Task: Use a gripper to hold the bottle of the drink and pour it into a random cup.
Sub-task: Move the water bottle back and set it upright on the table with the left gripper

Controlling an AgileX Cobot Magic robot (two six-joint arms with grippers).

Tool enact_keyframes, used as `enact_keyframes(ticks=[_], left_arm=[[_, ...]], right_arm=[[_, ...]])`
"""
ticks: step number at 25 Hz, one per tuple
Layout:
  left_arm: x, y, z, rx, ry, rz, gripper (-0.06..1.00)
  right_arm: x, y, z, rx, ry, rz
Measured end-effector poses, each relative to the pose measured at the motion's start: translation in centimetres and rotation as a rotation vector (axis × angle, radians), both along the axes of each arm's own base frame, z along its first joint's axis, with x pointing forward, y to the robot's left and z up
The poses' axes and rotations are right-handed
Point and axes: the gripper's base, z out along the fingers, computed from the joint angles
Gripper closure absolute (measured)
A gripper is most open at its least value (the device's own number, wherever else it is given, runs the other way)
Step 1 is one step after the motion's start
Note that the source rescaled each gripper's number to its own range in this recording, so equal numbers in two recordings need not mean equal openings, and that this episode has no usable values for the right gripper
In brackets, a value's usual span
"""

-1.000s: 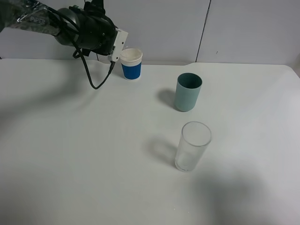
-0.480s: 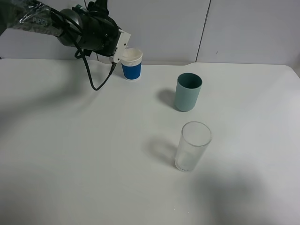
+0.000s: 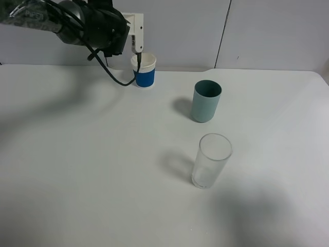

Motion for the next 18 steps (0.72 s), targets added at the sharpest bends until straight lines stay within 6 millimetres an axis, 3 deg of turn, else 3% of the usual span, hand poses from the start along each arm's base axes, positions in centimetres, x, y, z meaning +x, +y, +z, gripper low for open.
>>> enact_keyframes(ticks=[10,18], left_arm=[[-0.6,1.0,3.8,-0.487,0.007,-0.023,0.87],[-2.5,4.3,4.3,-0.807,0.105,-0.037,0.87]], right_arm=[[0.0,0.0,0.0,0.0,0.0,0.0],[0.0,0.0,0.0,0.0,0.0,0.0]])
